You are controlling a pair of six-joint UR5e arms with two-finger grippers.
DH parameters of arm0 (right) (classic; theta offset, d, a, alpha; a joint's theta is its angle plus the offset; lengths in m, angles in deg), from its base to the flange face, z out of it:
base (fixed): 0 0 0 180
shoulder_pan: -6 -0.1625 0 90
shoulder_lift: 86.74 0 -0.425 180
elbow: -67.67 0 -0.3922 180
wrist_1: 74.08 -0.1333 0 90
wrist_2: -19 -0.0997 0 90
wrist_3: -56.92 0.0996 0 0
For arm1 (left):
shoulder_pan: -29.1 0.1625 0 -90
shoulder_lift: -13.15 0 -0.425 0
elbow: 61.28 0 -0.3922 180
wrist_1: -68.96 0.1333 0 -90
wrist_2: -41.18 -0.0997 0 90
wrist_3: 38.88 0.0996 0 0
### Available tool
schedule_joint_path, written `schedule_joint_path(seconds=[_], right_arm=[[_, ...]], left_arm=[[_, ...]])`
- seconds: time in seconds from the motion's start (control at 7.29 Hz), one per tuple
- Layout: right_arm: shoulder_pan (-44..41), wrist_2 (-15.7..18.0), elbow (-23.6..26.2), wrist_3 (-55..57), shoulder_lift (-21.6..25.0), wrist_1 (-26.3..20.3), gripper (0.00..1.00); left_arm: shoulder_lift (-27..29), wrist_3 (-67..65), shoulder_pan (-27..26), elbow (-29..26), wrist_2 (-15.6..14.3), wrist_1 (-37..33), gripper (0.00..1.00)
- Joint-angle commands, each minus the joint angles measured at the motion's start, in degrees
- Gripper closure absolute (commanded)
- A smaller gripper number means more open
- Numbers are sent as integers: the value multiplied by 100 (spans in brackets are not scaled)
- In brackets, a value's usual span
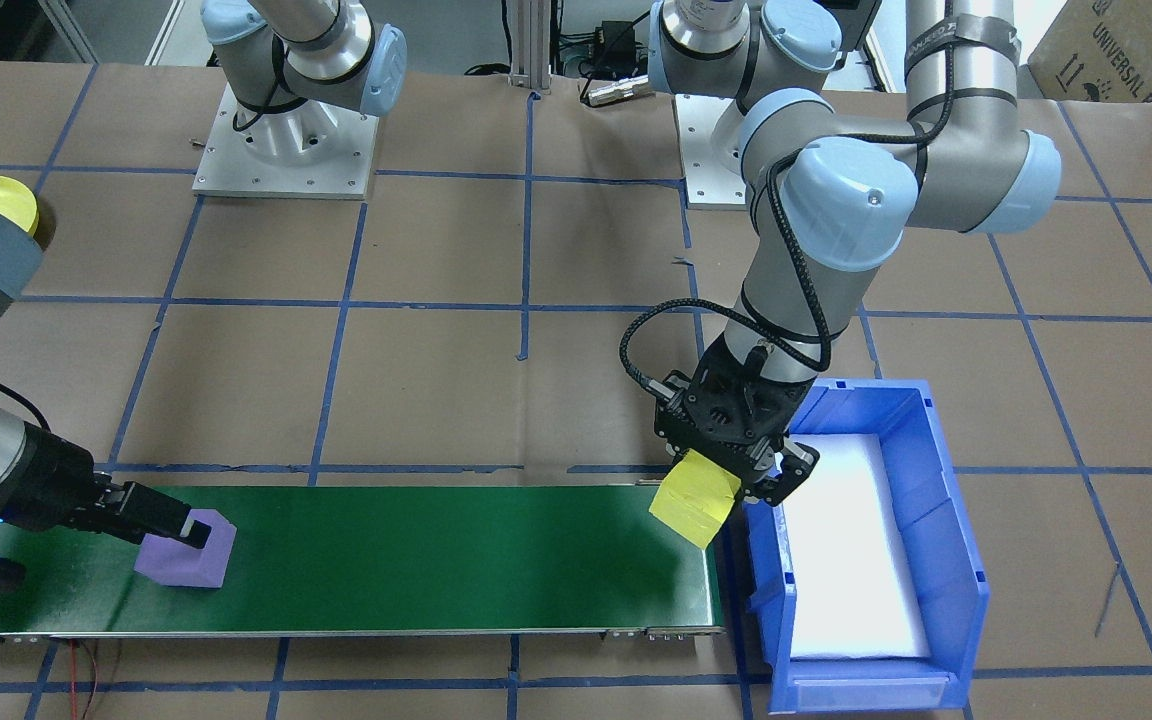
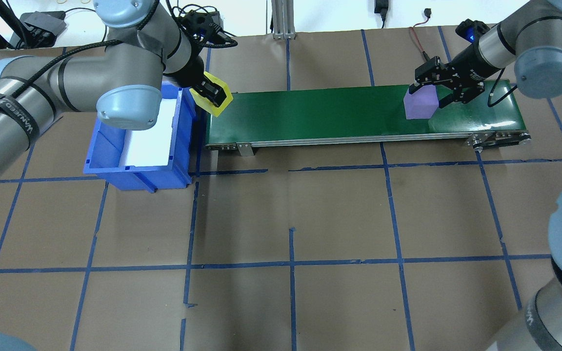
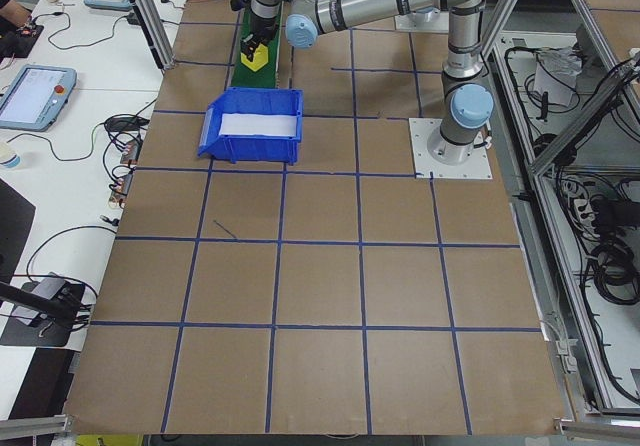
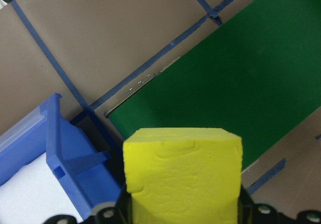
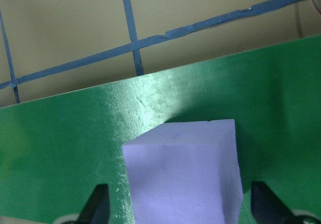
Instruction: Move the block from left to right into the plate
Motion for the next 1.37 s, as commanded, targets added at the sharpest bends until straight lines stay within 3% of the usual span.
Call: schedule_joint_path(seconds=[0.0, 0.14, 0.27, 0.41, 0.55, 0.69, 0.82, 0.96, 1.24], right_arm=[[0, 48, 50, -15, -25, 203, 0], [0, 466, 85, -67, -112, 500, 2], [0, 600, 94, -77, -121, 677, 11], [0, 680, 172, -85, -122, 679, 22], [0, 1081, 112, -94, -104, 671, 46], [0, 1364, 103, -347, -26, 714, 64], [148, 1645, 77, -723, 114, 706, 66], [593, 1883, 163, -953, 490, 366, 66], [1943, 1911, 357, -2787, 906, -259, 67]], left_arm=[[445, 35, -14, -11, 35, 564, 60], [596, 35, -14, -2, 26, 812, 60], [606, -8, -22, 7, 17, 805, 1], [571, -78, -14, 7, -44, 771, 0], [458, -79, -14, 68, -70, 744, 0], [265, -71, -5, -28, -349, 352, 0], [-346, -70, 21, -55, -856, -530, 0], [-1022, -97, 56, -72, -896, -1470, 0], [-2044, -105, 345, -203, -844, -3018, 0]])
